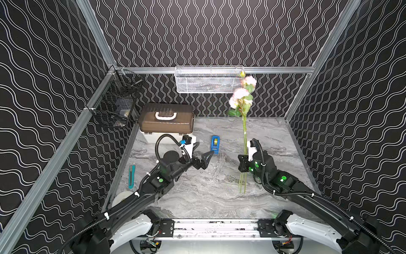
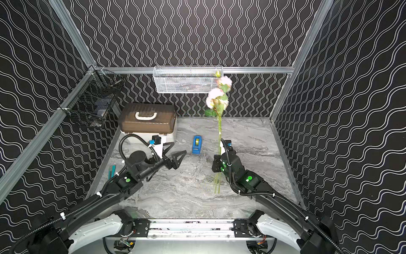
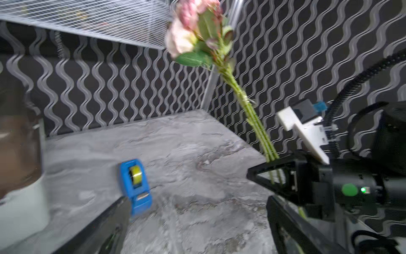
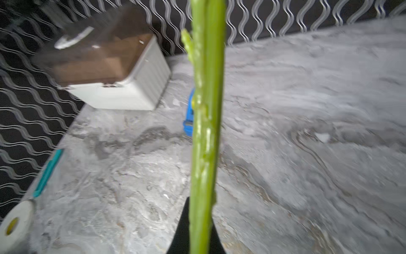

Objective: Wrap bouquets with tape
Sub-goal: Place the wrapped bouquet at the center of the board.

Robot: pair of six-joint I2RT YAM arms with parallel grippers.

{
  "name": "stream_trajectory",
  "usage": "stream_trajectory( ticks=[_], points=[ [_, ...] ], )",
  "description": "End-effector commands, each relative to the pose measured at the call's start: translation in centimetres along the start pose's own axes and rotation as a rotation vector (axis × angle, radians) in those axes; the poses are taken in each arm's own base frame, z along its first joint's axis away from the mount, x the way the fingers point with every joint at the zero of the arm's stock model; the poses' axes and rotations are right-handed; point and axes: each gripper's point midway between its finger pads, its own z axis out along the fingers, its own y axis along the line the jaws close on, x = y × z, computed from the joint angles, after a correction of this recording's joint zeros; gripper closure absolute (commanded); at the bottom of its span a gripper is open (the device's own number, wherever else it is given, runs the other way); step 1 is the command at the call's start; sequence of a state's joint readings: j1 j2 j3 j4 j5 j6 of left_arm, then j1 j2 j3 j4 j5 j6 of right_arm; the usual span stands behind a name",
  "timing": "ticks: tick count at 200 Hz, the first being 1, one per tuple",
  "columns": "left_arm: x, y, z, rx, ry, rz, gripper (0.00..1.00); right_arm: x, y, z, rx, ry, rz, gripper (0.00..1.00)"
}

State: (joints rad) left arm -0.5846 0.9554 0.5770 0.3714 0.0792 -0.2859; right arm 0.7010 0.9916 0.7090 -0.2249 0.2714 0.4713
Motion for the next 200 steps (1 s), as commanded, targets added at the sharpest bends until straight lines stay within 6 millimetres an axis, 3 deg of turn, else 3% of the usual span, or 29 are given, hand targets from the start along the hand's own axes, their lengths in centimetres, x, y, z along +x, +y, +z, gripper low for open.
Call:
stream_trajectory(
  ticks=[1,17,31,69,89,112,134,163,200],
  points=[
    [2.7,3.7,-1.4,-0.18,0.017,0.015,0.0,4.1,-3.2,0.8,0.106,0.136,0.066,1.0],
    [4.6,4.9,-2.4,-0.23,0.042,-0.006,0.0,6.5,-4.7,1.5,0.143,0.198,0.089,1.0],
    [5.9,7.3,-3.7,-0.36,0.039,-0.075,0.0,8.0,-5.6,2.1,0.163,0.219,0.1,1.0],
    [7.0,10.8,-6.3,-0.573,0.057,-0.05,0.0,9.3,-6.8,4.2,0.183,0.23,0.102,1.0],
    [5.8,12.9,-8.4,-0.759,0.077,-0.025,0.0,9.6,-7.4,5.0,0.187,0.234,0.109,1.0],
    [3.2,12.8,-9.5,-0.821,0.101,0.016,0.0,10.4,-7.8,5.4,0.18,0.249,0.127,1.0],
    [2.6,12.1,-8.6,-0.767,0.055,-0.022,0.0,10.2,-7.8,5.9,0.182,0.257,0.125,0.98],
    [1.5,10.2,-5.8,-0.623,0.02,-0.012,0.0,10.3,-8.1,6.5,0.192,0.255,0.134,0.99],
    [0.9,8.3,-2.7,-0.531,0.157,0.022,0.0,9.9,-8.6,7.9,0.184,0.254,0.142,0.98]
  ],
)
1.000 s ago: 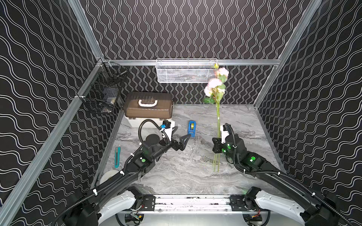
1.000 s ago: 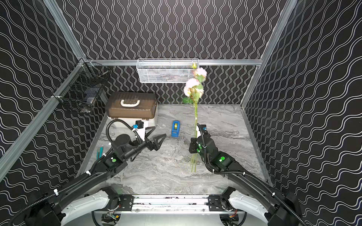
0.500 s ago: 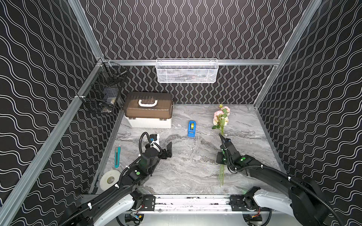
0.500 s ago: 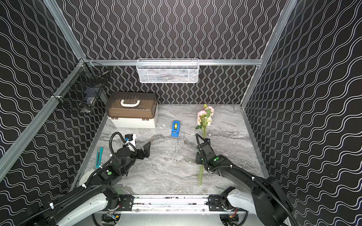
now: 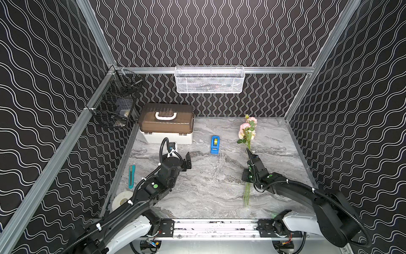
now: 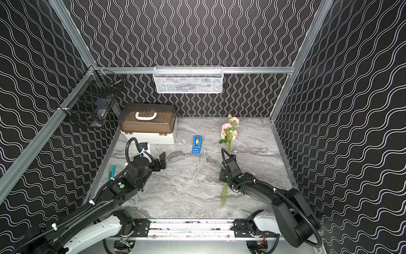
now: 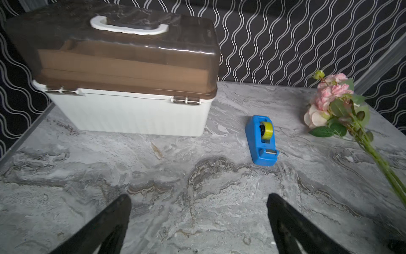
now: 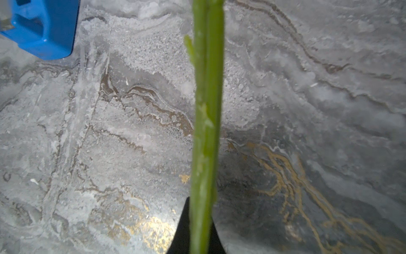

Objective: Wrap bouquets with tape
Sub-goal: Place the wrapped bouquet at the center of the board.

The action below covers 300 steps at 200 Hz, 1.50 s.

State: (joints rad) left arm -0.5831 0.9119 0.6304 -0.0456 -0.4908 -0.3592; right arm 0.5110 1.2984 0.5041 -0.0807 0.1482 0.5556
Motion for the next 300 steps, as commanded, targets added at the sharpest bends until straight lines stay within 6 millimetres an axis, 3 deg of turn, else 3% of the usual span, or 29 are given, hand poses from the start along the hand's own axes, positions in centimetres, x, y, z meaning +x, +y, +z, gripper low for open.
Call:
stream_trajectory(
  ticks=[1,21,50,71,108,130,156,166,192,214,238,270,285,300],
  points=[
    [-1.9,-2.9,0.2,0.107,0.025,0.046,0.0,-1.9,1.1,0.6,-0.046,-0.056,0.005,0.98],
    [-2.5,-3.5,0.8,0.104,0.043,0.112,0.0,-1.8,0.7,1.5,-0.031,-0.031,0.014,0.92],
    [-2.7,-3.0,1.5,0.075,0.016,0.202,0.0,-2.1,0.2,1.4,-0.002,-0.047,0.006,0.61],
    [-2.2,-1.4,2.6,0.019,0.015,0.208,0.01,-3.3,0.1,0.5,0.013,-0.086,0.006,0.45],
    [-1.1,2.6,4.4,-0.096,0.022,0.158,0.01,-5.9,1.6,-1.6,-0.036,-0.159,-0.022,0.3],
    [-1.3,2.0,3.8,-0.028,-0.016,0.147,0.01,-6.6,2.1,-2.2,-0.053,-0.179,-0.054,0.18],
    [-1.7,1.6,3.2,0.007,-0.061,0.196,0.01,-8.4,1.4,-4.4,-0.003,-0.246,-0.067,0.1],
    [-1.6,2.0,3.2,-0.018,-0.048,0.195,0.01,-9.3,1.8,-5.8,-0.022,-0.289,-0.08,0.08],
    [-1.3,0.3,3.0,0.083,-0.041,0.222,0.01,-11.6,3.1,-9.0,-0.086,-0.407,-0.149,0.01],
    [-1.5,2.2,3.6,-0.026,-0.081,0.153,0.01,-13.8,2.6,-11.2,-0.045,-0.529,-0.172,0.01],
    [-0.4,3.5,4.6,-0.089,-0.099,0.259,0.01,-15.6,2.2,-12.1,0.006,-0.67,-0.252,0.01],
    [1.9,8.6,7.4,-0.175,0.01,0.137,0.01,-18.7,-3.4,-11.0,0.206,-0.734,-0.16,0.01],
    [2.9,10.0,8.2,-0.216,0.024,0.085,0.01,-18.5,-5.1,-9.4,0.239,-0.707,-0.185,0.01],
    [3.6,11.5,9.1,-0.284,0.028,0.064,0.01,-17.1,-7.6,-7.7,0.299,-0.676,-0.112,0.01]
  ],
)
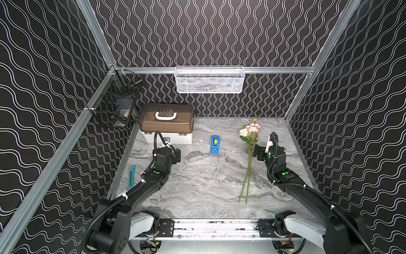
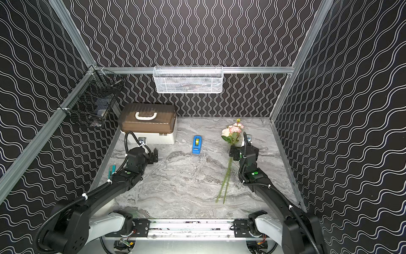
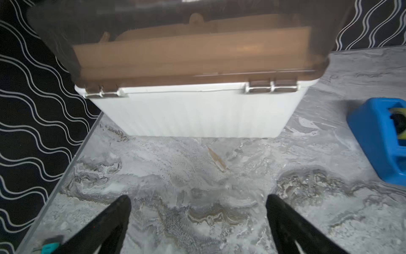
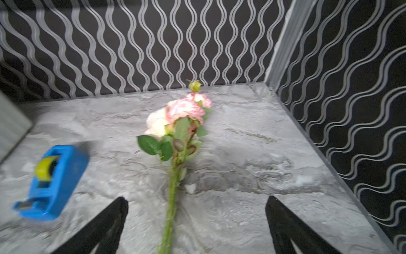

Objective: Wrap bouquets with tape
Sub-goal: Place the wrapped bouquet at the center of the board, then reset both arms

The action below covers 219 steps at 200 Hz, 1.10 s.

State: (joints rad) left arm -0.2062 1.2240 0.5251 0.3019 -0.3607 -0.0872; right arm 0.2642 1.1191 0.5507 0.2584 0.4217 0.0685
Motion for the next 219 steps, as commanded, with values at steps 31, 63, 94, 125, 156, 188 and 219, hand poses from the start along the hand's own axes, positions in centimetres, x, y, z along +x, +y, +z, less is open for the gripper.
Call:
stream_trajectory(
  ticks=[31,63,94,125,156,188,219],
  points=[
    [0.4,2.3,2.9,-0.144,-0.009,-0.001,0.01,3.9,-1.4,2.1,0.04,-0.014,0.036,0.01],
    [2.3,4.5,3.7,-0.159,-0.066,-0.064,0.01,4.9,-2.0,2.9,0.07,-0.037,0.032,0.01],
    [3.1,5.2,5.0,-0.097,-0.068,-0.145,0.02,6.5,-2.0,5.0,0.096,-0.029,0.019,0.01],
    [3.3,3.2,5.7,0.039,-0.076,-0.099,0.03,6.7,-2.5,5.7,0.127,0.0,0.005,0.01],
    [4.4,0.0,5.9,0.173,-0.082,-0.003,0.02,6.7,-2.8,6.7,0.137,0.001,-0.021,0.01],
    [4.3,0.1,6.1,0.151,-0.113,-0.003,0.01,7.5,-3.4,8.2,0.096,0.019,0.009,0.01],
    [4.5,0.0,6.0,0.145,-0.1,0.005,0.01,8.3,-4.5,9.1,0.016,0.076,0.115,0.01]
  ],
)
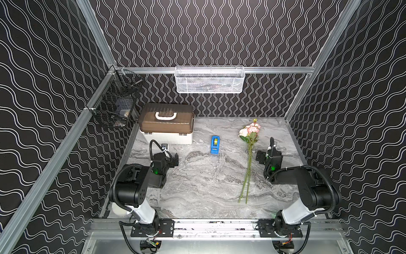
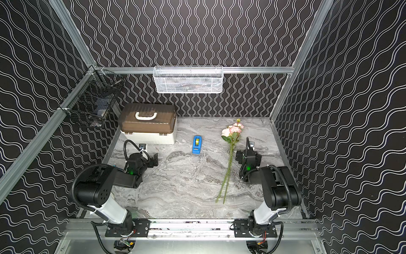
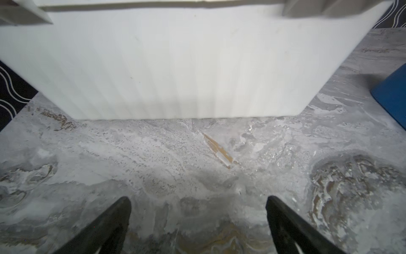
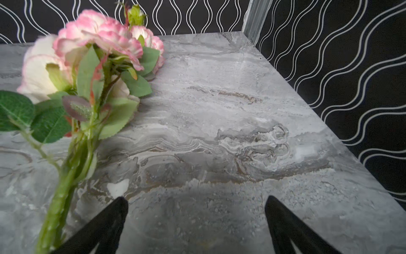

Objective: Wrap bouquets with tape
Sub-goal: Reset both arms

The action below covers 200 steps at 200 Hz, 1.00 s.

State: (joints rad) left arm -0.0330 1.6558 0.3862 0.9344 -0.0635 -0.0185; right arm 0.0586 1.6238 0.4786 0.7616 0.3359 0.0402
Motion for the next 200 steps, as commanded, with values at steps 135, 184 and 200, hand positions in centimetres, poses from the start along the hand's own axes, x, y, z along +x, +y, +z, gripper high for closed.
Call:
stream_trajectory(
  ticks=[135,184,200],
  points=[
    [-1.6,-0.2,-0.3,-0.018,-0.075,0.033,0.01,0.4,0.4,0.0,-0.167,-0.051,0.096,0.01],
    [-1.6,-0.2,-0.3,-0.018,-0.075,0.034,0.01,0.6,0.5,0.1,-0.173,-0.029,0.096,0.01],
    [-1.6,-0.2,-0.3,-0.018,-0.073,0.034,0.01,0.5,0.6,0.1,-0.175,-0.043,0.097,0.01]
  ],
)
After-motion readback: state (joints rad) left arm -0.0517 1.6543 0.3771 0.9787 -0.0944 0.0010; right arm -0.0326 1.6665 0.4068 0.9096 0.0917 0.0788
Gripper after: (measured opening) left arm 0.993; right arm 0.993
